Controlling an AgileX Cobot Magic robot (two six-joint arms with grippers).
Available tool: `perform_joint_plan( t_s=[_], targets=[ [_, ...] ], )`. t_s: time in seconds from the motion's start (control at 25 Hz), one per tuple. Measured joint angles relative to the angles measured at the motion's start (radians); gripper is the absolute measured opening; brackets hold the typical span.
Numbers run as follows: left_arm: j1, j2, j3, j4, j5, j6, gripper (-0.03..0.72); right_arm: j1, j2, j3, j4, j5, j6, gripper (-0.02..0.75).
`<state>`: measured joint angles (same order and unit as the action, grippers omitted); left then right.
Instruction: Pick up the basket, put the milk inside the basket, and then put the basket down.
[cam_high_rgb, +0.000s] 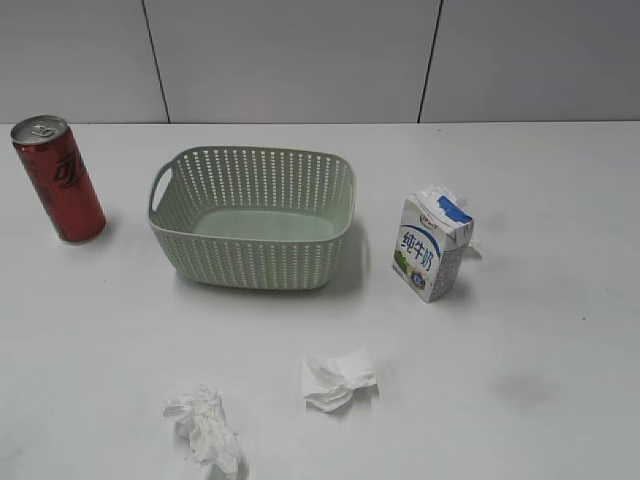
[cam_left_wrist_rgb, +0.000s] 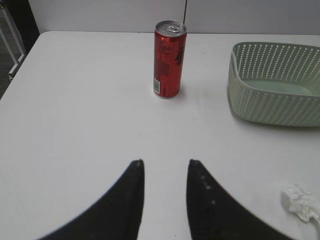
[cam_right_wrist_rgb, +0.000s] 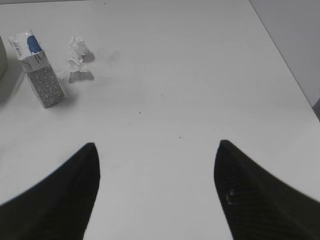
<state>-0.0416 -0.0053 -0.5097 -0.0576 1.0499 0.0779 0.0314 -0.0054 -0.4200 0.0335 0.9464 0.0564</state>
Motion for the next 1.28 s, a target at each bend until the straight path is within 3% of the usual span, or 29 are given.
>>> perform_joint_plan(
  t_s=[0.88,1.0,1.16,1.28],
  targets=[
    [0.000,0.000,0.000,0.001,0.000,0.001,0.238,0.000,0.000,0.000,0.000,0.000,0.000,0.542],
    [0.000,0.001,0.000,0.008,0.000,0.000,0.333,0.000,0.000,0.000,0.000,0.000,0.000,0.542],
    [0.000,0.064,-0.003,0.020,-0.004,0.000,0.601,0.000,0.000,0.000,0.000,0.000,0.000,0.542],
    [0.000,0.143,-0.041,0.022,-0.067,0.000,0.671,0.000,0.000,0.000,0.001,0.000,0.000,0.542]
  ],
)
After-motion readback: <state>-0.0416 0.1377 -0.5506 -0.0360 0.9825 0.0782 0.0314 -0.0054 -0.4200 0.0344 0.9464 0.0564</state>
